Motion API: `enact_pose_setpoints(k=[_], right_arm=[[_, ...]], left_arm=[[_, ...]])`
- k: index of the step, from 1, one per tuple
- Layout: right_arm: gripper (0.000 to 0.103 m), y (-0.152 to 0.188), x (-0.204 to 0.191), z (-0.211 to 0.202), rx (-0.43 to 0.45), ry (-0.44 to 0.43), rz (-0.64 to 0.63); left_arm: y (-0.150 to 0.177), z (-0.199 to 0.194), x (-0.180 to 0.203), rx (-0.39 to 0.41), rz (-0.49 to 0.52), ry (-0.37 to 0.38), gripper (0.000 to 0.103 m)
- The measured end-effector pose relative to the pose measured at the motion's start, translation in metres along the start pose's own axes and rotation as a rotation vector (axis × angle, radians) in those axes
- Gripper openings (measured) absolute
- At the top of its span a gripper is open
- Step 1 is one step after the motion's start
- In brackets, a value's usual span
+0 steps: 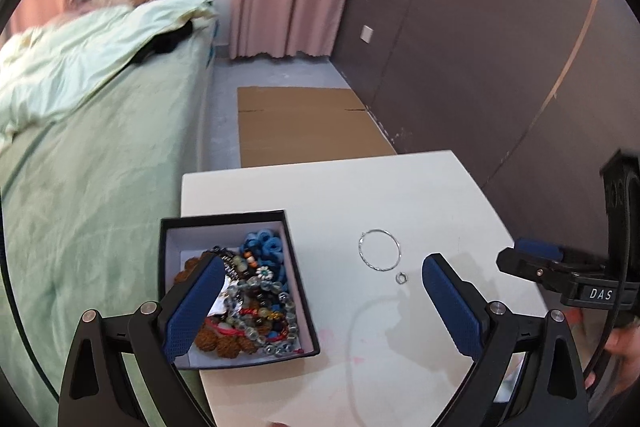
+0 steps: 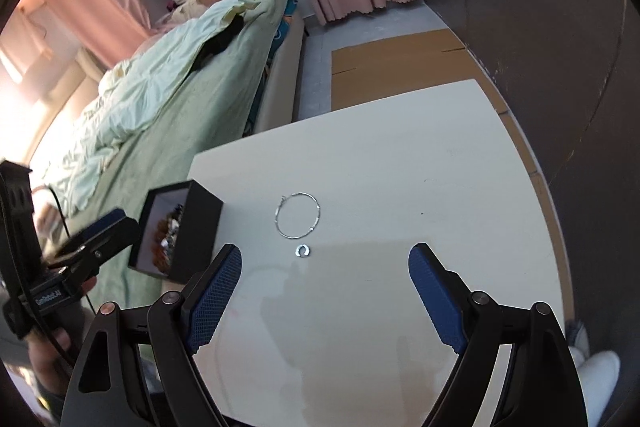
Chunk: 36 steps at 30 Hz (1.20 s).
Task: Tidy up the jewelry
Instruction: 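Move the right gripper over the small silver ring, then grasp the small silver ring with the right gripper and lift it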
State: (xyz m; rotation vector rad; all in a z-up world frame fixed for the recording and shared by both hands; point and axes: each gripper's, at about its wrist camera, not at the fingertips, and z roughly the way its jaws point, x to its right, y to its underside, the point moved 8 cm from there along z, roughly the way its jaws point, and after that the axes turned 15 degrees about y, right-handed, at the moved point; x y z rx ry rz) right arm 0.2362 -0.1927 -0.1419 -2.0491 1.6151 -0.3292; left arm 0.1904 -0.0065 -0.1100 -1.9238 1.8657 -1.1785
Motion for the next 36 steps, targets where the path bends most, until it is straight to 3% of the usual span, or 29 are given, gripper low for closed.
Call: enact_pose_setpoints(k=[4, 8, 11, 14, 17, 28, 31, 36], right_arm=[[0.084, 0.006, -0.002, 0.012, -0.007, 0.021, -0.072], [0.069, 0.017, -0.012, 0.037, -0.059, 0.038, -0.173], [0.065, 0.023, -0.021, 0.050, -0.084, 0.042, -0.230], [0.063, 0.025, -0.034, 0.058, -0.085, 0.039, -0.296], [0.053, 0.027, -0.045, 0.065, -0.092, 0.033, -0.342], [0.034, 0.024, -0.056, 0.083, -0.099, 0.082, -0.397], [0.015, 0.023, -0.057, 0.084, -0.099, 0.097, -0.404], [0.014, 0.020, -0.052, 0.083, -0.138, 0.063, -0.373]], left_arm=[[0.000, 0.009, 0.006, -0.028, 0.064, -0.005, 0.096], [-0.001, 0.014, -0.001, -0.055, 0.111, -0.055, 0.084], [-0.003, 0.015, -0.014, -0.061, 0.109, -0.102, 0.082], [-0.006, 0.013, -0.026, -0.057, 0.079, -0.094, 0.075], [-0.011, 0.010, -0.036, -0.042, 0.057, -0.097, 0.075], [-0.022, 0.005, -0.058, -0.019, -0.010, -0.084, 0.075], [-0.023, 0.007, -0.057, -0.020, -0.009, -0.080, 0.075], [-0.022, 0.016, -0.050, -0.030, -0.007, -0.059, 0.075]])
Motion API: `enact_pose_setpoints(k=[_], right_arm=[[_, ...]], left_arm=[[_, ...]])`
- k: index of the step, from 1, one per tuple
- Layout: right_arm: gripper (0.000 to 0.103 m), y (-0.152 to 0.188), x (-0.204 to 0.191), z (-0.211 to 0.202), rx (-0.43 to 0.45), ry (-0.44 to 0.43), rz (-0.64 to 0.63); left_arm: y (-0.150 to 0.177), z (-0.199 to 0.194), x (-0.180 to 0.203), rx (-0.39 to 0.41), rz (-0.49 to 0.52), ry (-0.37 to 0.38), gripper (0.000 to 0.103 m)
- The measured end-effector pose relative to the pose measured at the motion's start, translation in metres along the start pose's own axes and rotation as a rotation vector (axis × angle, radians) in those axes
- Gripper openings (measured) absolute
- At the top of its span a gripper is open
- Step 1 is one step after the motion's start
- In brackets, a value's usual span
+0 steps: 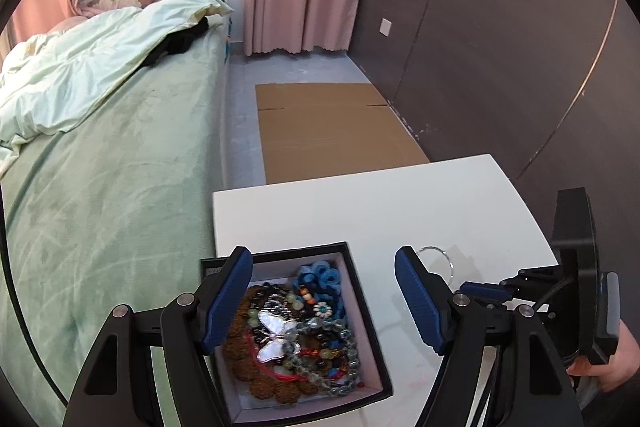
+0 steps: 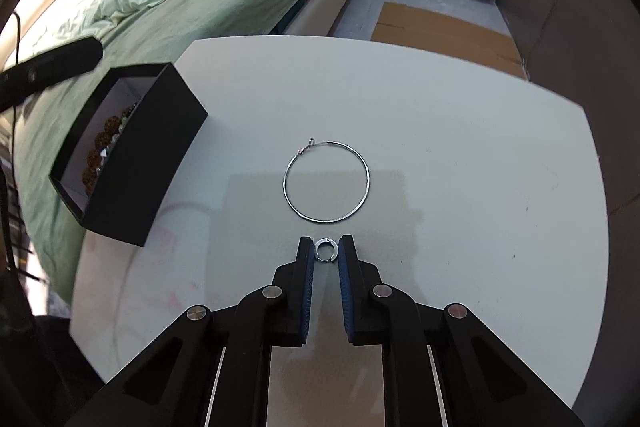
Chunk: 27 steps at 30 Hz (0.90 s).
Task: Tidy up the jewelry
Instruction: 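Grasp the small silver ring with the right gripper and lift it, then grasp the large silver hoop earring with the left gripper while the right holds the ring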
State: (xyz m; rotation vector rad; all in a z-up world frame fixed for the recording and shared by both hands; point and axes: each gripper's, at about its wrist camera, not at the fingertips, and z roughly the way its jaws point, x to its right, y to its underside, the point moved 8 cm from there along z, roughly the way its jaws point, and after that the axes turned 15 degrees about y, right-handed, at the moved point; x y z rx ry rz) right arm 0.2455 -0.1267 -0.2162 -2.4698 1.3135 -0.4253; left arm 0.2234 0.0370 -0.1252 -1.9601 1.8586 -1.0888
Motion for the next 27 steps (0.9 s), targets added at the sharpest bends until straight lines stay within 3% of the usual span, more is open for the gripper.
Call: enact_pose_setpoints(k=[9, 16, 20, 27], right_arm=[[0.014, -0.006, 0.049, -0.029, 0.060, -0.062, 0.185], [0.014, -0.010, 0.088, -0.053, 0.123, -0.115, 0.329], [0.014, -0.011, 0.112, -0.066, 0.163, -0.133, 0.413], [0.014, -0.010, 0.148, -0.085, 0.229, -0.156, 0.509]], left_arm=[[-0.002, 0.024, 0.028, -0.051, 0.034, 0.043, 0.075], [0.008, 0.053, 0.060, -0.151, 0.080, 0.081, 0.076], [0.015, 0.068, 0.078, -0.192, 0.102, 0.110, 0.090], [0.029, 0.099, 0.097, -0.260, 0.174, 0.074, 0.092]])
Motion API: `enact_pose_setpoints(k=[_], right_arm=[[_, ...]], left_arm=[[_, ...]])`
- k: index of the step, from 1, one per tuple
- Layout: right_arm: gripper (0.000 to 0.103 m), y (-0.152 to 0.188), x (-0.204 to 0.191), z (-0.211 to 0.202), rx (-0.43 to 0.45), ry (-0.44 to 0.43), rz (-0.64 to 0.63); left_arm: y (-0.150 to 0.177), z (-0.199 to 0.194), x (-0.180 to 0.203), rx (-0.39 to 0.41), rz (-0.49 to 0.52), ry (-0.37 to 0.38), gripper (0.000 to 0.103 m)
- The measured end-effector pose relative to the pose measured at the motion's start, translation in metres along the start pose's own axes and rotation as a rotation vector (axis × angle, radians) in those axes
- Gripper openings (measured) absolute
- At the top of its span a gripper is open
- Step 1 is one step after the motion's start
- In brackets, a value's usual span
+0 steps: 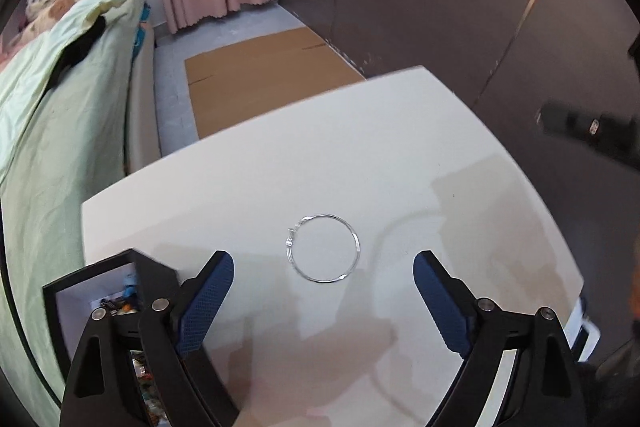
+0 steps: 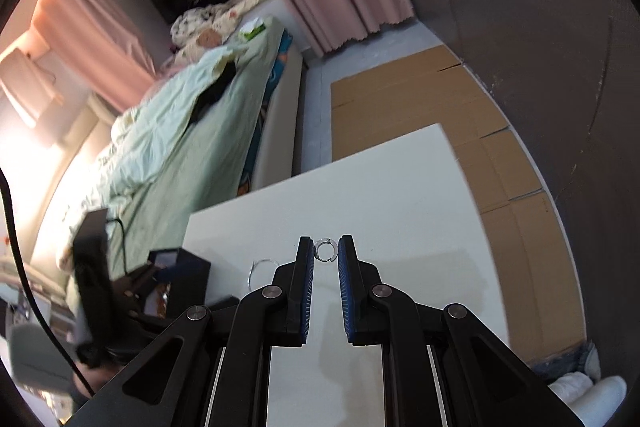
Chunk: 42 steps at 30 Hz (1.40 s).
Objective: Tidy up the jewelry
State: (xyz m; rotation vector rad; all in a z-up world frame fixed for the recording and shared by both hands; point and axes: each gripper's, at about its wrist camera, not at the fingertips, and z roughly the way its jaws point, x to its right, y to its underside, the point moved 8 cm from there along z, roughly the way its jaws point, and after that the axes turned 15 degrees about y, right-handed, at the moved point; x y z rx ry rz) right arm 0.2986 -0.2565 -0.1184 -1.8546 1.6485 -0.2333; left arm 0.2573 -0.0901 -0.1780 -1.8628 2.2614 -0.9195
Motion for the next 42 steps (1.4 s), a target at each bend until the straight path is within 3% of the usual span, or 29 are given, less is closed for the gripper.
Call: enact_pose_setpoints(k=[11, 15, 20, 22, 23, 29, 30, 42], right_arm=[[0.014, -0.005, 0.015, -0.004, 0.009, -0.008, 0.038], [0.014, -0.006, 0.015, -0.004, 0.009, -0.004, 0.037], [0.014, -0.005, 0.017, -0.005, 0.007, -0.001, 0.038], [0.014, -0.006, 0.017, -0.004, 0.005, 0.004, 0.037], [0.014, -0.006, 0.017, -0.003, 0.005, 0.005, 0.038], [0.014, -0.005, 0.015, 0.000, 0.001, 0.013, 0.027], [0.014, -0.004, 0.015, 0.001, -0.001, 0.015, 0.022], [0.014, 0.003, 0.008, 0.002, -0.012, 0.024, 0.004]], left_arm=[[0.002, 0.036, -0.011, -0.041, 0.002, -0.049, 0.091], [0.002, 0.045, -0.016, -0.054, -0.013, -0.043, 0.081], [0.001, 0.047, -0.015, -0.039, 0.032, -0.068, 0.077], [0.000, 0.045, -0.017, -0.028, 0.029, -0.070, 0.066], [0.000, 0.043, -0.017, -0.022, 0.029, -0.070, 0.052], [-0.001, 0.041, -0.018, -0.023, 0.029, -0.052, 0.048], [-0.001, 0.039, -0.018, -0.018, 0.020, -0.041, 0.003], [-0.001, 0.021, -0.019, 0.008, -0.056, 0.010, 0.000]])
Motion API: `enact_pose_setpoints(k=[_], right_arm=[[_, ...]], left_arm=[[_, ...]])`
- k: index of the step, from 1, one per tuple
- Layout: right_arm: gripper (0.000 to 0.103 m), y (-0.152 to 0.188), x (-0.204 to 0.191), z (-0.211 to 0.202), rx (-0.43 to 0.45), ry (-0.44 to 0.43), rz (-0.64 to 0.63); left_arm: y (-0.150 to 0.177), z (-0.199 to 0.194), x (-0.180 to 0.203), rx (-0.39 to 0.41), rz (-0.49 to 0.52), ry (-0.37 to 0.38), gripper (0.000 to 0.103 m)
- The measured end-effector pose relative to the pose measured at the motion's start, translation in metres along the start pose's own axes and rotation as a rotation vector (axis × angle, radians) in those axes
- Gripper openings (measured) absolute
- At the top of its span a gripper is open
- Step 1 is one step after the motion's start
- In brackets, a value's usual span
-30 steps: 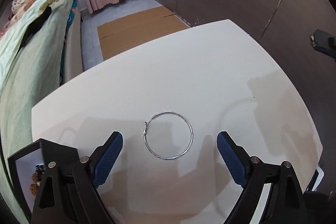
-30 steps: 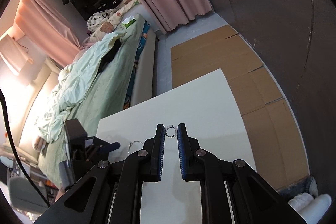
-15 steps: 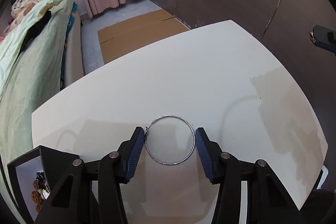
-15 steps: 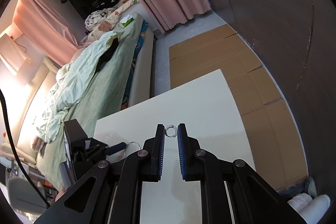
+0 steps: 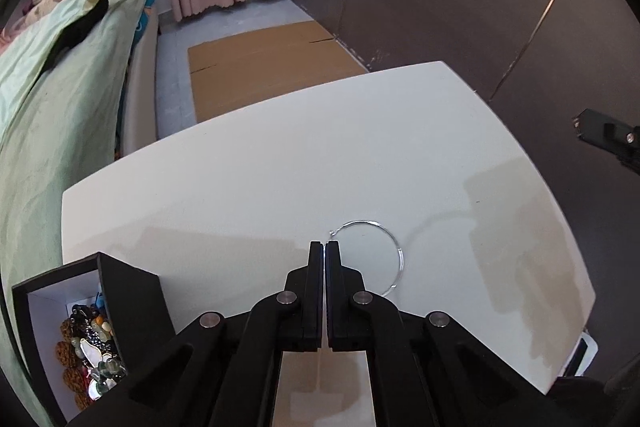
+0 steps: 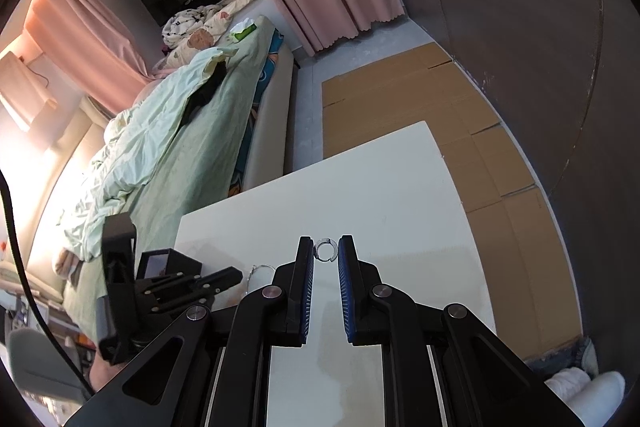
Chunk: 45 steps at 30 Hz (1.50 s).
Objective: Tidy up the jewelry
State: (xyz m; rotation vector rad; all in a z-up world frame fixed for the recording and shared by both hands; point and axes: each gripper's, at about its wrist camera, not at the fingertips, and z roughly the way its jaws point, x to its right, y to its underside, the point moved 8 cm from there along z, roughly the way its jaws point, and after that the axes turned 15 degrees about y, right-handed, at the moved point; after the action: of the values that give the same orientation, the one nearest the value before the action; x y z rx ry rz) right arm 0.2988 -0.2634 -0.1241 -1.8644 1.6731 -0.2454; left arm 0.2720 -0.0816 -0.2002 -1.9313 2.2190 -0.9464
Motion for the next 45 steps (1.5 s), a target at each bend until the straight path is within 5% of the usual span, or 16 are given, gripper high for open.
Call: enact_pose_setpoints(k=[4, 5, 6, 7, 8, 14, 18, 26, 33, 42, 43, 44, 45], right_arm=[[0.014, -0.001, 0.001, 0.000, 0.003, 0.002, 0.004], [0.014, 0.000, 0.001, 0.000, 0.001, 0.004, 0.005], [0.014, 0.000, 0.002, 0.000, 0.001, 0.005, 0.005], [0.014, 0.000, 0.003, 0.000, 0.000, 0.007, 0.006], [0.014, -0.001, 0.003, 0.000, 0.000, 0.007, 0.009], [0.014, -0.003, 0.006, -0.001, 0.003, 0.001, 0.021], [0.014, -0.004, 0.007, 0.000, 0.004, 0.004, 0.023], [0.014, -0.010, 0.008, 0.005, -0.001, 0.008, 0.029], [0.014, -0.011, 0.004, 0.007, -0.004, 0.011, 0.021], [0.014, -0.008, -0.001, 0.008, -0.010, 0.012, 0.004], [0.014, -0.009, -0.001, 0.008, -0.011, 0.010, 0.002], [0.014, -0.008, -0.002, 0.008, -0.011, 0.009, -0.001], [0.014, -0.007, -0.003, 0.008, -0.011, 0.007, -0.003]], left_arm=[[0.002, 0.004, 0.008, -0.032, 0.042, 0.007, 0.011], [0.005, 0.007, 0.011, -0.049, 0.059, 0.013, 0.038], [0.007, 0.008, 0.013, -0.060, 0.071, 0.021, 0.081], [0.008, 0.009, 0.016, -0.065, 0.085, 0.029, 0.098], [0.008, 0.009, 0.022, -0.061, 0.112, 0.053, 0.103], [0.013, 0.018, 0.026, -0.115, 0.208, -0.026, 0.102], [0.015, 0.026, 0.015, -0.144, 0.209, -0.075, 0.088], [0.001, 0.027, 0.002, -0.104, 0.167, -0.045, 0.080], [-0.007, 0.024, -0.004, -0.072, 0.132, -0.061, 0.054], [-0.007, 0.013, 0.000, -0.040, 0.103, -0.042, 0.050], [-0.009, 0.008, 0.001, -0.026, 0.103, -0.040, 0.039], [-0.009, 0.005, 0.002, -0.022, 0.101, -0.040, 0.008], [-0.010, 0.000, 0.002, -0.016, 0.092, -0.044, 0.007]])
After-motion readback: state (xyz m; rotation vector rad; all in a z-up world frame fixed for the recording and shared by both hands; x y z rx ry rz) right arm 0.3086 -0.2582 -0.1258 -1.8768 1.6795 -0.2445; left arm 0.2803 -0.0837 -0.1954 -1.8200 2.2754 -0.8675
